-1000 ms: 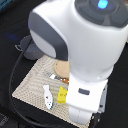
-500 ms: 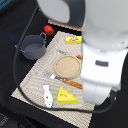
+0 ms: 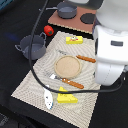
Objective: Interact with the objects in diverse but meaningful ways.
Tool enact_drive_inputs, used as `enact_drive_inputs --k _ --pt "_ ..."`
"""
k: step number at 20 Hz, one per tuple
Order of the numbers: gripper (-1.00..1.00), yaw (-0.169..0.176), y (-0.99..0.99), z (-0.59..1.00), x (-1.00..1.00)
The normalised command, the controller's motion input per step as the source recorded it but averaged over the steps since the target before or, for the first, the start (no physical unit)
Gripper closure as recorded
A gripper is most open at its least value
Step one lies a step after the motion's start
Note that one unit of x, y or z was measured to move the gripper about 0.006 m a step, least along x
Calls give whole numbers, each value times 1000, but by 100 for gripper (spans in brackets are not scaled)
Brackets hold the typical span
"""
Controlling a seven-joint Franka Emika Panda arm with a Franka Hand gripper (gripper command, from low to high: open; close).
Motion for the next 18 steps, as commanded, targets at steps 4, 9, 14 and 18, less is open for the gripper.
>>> enact_drive_inputs --k 4,9,14,18 --pt "-100 15 839 -4 -656" --pt "-100 17 819 -90 -649" --pt "-100 14 826 -87 -668" --pt "-100 22 811 -59 -698"
